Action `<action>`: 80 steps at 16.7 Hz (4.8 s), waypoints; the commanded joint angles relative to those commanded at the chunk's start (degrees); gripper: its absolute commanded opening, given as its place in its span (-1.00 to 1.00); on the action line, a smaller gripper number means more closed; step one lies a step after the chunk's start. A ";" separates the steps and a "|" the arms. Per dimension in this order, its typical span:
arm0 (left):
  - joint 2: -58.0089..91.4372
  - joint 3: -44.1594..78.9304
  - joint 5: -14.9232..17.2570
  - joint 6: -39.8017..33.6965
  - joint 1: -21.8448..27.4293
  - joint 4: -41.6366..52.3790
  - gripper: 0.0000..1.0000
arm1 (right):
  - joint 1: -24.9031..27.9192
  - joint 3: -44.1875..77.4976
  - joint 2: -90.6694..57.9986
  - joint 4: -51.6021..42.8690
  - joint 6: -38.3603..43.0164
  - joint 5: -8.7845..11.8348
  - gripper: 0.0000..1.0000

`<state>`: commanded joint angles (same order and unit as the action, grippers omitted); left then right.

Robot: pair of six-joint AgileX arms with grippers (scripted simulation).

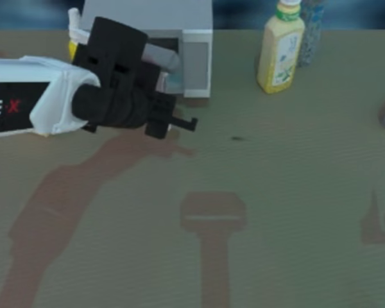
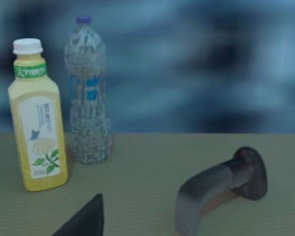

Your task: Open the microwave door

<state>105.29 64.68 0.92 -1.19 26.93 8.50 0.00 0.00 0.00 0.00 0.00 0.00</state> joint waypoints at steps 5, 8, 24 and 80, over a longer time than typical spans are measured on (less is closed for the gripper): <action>0.00 0.00 0.00 0.00 0.00 0.00 -1.00 | 0.00 0.00 0.00 0.00 0.00 0.00 1.00; 0.00 0.00 0.00 0.00 0.00 0.00 -1.00 | 0.00 0.00 0.00 0.00 0.00 0.00 1.00; -1.55 -1.97 3.07 3.56 -1.41 -0.25 -1.00 | 0.00 0.00 0.00 0.00 0.00 0.00 1.00; -2.95 -3.71 6.85 7.16 -2.59 -0.12 -1.00 | 0.00 0.00 0.00 0.00 0.00 0.00 1.00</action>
<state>102.33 60.97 7.77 5.97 24.34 8.38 0.00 0.00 0.00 0.00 0.00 0.00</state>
